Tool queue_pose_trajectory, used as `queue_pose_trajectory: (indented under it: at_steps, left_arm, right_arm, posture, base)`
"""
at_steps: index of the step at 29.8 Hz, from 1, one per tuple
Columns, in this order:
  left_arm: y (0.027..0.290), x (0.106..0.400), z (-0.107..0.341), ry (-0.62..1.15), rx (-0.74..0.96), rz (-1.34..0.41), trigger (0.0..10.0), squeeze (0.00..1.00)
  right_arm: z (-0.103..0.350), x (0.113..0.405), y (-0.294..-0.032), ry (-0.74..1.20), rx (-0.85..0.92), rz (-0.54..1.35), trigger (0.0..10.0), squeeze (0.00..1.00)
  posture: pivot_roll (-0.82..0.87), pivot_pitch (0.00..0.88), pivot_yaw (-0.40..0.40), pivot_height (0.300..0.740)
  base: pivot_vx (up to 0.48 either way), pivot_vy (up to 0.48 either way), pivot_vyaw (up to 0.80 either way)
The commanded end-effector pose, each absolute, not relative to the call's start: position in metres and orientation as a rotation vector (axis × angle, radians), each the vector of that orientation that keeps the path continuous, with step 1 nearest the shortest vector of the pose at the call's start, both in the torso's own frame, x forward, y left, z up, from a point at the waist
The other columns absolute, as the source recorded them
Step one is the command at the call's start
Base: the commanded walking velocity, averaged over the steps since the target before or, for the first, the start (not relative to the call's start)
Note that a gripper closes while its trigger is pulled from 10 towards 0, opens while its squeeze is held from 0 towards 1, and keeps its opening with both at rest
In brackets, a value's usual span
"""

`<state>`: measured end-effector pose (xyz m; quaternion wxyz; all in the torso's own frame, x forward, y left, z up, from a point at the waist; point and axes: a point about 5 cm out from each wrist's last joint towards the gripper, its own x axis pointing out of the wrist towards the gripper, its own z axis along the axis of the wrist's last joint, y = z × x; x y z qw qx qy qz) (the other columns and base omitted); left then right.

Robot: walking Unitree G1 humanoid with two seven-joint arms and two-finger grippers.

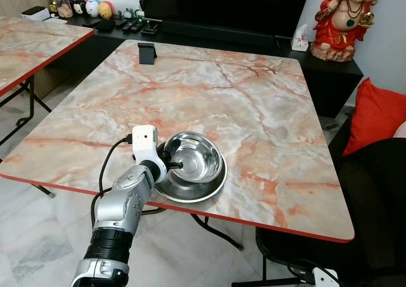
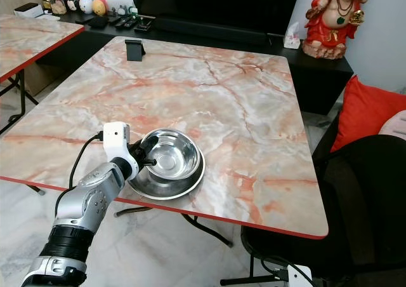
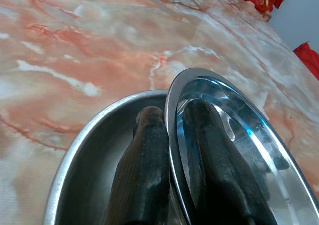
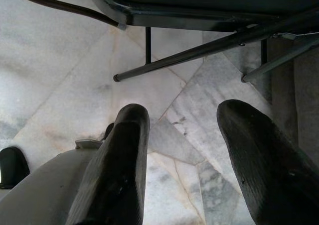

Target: Setting the table

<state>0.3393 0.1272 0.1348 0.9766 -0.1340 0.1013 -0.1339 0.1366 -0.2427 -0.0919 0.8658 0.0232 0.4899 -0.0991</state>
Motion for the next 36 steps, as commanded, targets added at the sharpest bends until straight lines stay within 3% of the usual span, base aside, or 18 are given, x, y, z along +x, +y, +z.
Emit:
queue_pose_trajectory:
  at_steps: [1, 14, 15, 16, 17, 21, 22, 23, 24, 27, 28, 29, 32, 33, 34, 36]
  left_arm:
    - [0.1229, 0.3419, 0.1379, 0.2, -0.256, -0.285, 10.0, 0.0]
    - [0.1239, 0.3412, 0.1362, 0.21, -0.253, -0.285, 10.0, 0.02]
    - [0.124, 0.3412, 0.1362, 0.211, -0.253, -0.284, 10.0, 0.19]
    - [0.124, 0.3412, 0.1362, 0.211, -0.253, -0.284, 10.0, 0.19]
    - [0.124, 0.3412, 0.1362, 0.211, -0.253, -0.283, 10.0, 0.34]
    - [0.1239, 0.3414, 0.1364, 0.209, -0.251, -0.284, 10.0, 0.38]
    - [0.1238, 0.3413, 0.1366, 0.209, -0.25, -0.286, 10.0, 0.48]
    - [0.1237, 0.3411, 0.1366, 0.208, -0.249, -0.286, 10.0, 0.48]
    - [0.1235, 0.341, 0.1368, 0.208, -0.249, -0.288, 10.0, 0.61]
    - [0.1237, 0.3414, 0.137, 0.208, -0.247, -0.288, 10.0, 0.57]
    - [0.1242, 0.3418, 0.1371, 0.207, -0.242, -0.285, 10.0, 0.52]
    - [0.1253, 0.3425, 0.1374, 0.206, -0.236, -0.279, 10.0, 0.38]
    - [0.1261, 0.3428, 0.1381, 0.204, -0.235, -0.277, 10.0, 0.33]
    - [0.1262, 0.3428, 0.1383, 0.203, -0.235, -0.278, 10.0, 0.36]
    - [0.1263, 0.3428, 0.1385, 0.202, -0.234, -0.279, 10.0, 0.52]
    - [0.1263, 0.3428, 0.1385, 0.202, -0.234, -0.279, 10.0, 0.51]
  right_arm:
    - [-0.0916, 0.1365, -0.2441, 1.026, 0.053, -0.218, 10.0, 0.0]
    - [-0.0915, 0.1369, -0.244, 1.024, 0.054, -0.217, 10.0, 0.0]
    - [-0.0915, 0.1369, -0.244, 1.024, 0.054, -0.217, 10.0, 0.0]
    - [-0.0915, 0.1369, -0.244, 1.024, 0.054, -0.217, 10.0, 0.0]
    - [-0.0915, 0.1369, -0.244, 1.024, 0.054, -0.217, 10.0, 0.0]
    - [-0.0915, 0.1371, -0.244, 1.024, 0.053, -0.217, 10.0, 0.0]
    - [-0.0915, 0.1368, -0.244, 1.024, 0.054, -0.218, 10.0, 0.0]
    - [-0.0915, 0.1367, -0.2441, 1.024, 0.054, -0.218, 10.0, 0.0]
    - [-0.0916, 0.1365, -0.2441, 1.025, 0.053, -0.219, 10.0, 0.0]
    - [-0.0916, 0.1365, -0.2442, 1.026, 0.052, -0.218, 10.0, 0.0]
    - [-0.0916, 0.1365, -0.2441, 1.026, 0.052, -0.217, 10.0, 0.0]
    - [-0.0916, 0.1365, -0.2441, 1.026, 0.052, -0.217, 10.0, 0.0]
    - [-0.0916, 0.1365, -0.2442, 1.026, 0.052, -0.217, 10.0, 0.0]
    - [-0.0916, 0.1365, -0.2443, 1.026, 0.051, -0.217, 10.0, 0.0]
    - [-0.0916, 0.1366, -0.2443, 1.026, 0.051, -0.217, 10.0, 0.0]
    - [-0.0915, 0.1367, -0.2442, 1.026, 0.051, -0.217, 10.0, 0.0]
  posture:
    - [0.11, 0.0, -0.068, 0.74]
    - [0.11, 0.0, -0.069, 0.74]
    - [0.11, 0.0, -0.069, 0.74]
    - [0.11, 0.0, -0.069, 0.74]
    - [0.11, 0.0, -0.069, 0.74]
    - [0.11, 0.0, -0.069, 0.74]
    - [0.11, 0.0, -0.068, 0.74]
    - [0.11, 0.0, -0.068, 0.74]
    - [0.11, 0.0, -0.068, 0.74]
    - [0.11, 0.0, -0.068, 0.74]
    - [0.11, 0.0, -0.068, 0.74]
    - [0.11, 0.0, -0.068, 0.74]
    - [0.11, 0.0, -0.072, 0.74]
    - [0.11, 0.0, -0.072, 0.74]
    - [0.11, 0.0, -0.072, 0.74]
    - [0.11, 0.0, -0.072, 0.74]
  base:
    - [0.0, 0.0, 0.0]
    - [0.0, 0.0, 0.0]
    - [0.0, 0.0, 0.0]
    - [0.0, 0.0, 0.0]
    - [0.0, 0.0, 0.0]
    - [0.0, 0.0, 0.0]
    - [0.0, 0.0, 0.0]
    - [0.0, 0.0, 0.0]
    - [0.0, 0.0, 0.0]
    - [0.0, 0.0, 0.0]
    - [0.0, 0.0, 0.0]
    - [0.0, 0.0, 0.0]
    - [0.0, 0.0, 0.0]
    - [0.0, 0.0, 0.0]
    - [0.0, 0.0, 0.0]
    - [0.0, 0.0, 0.0]
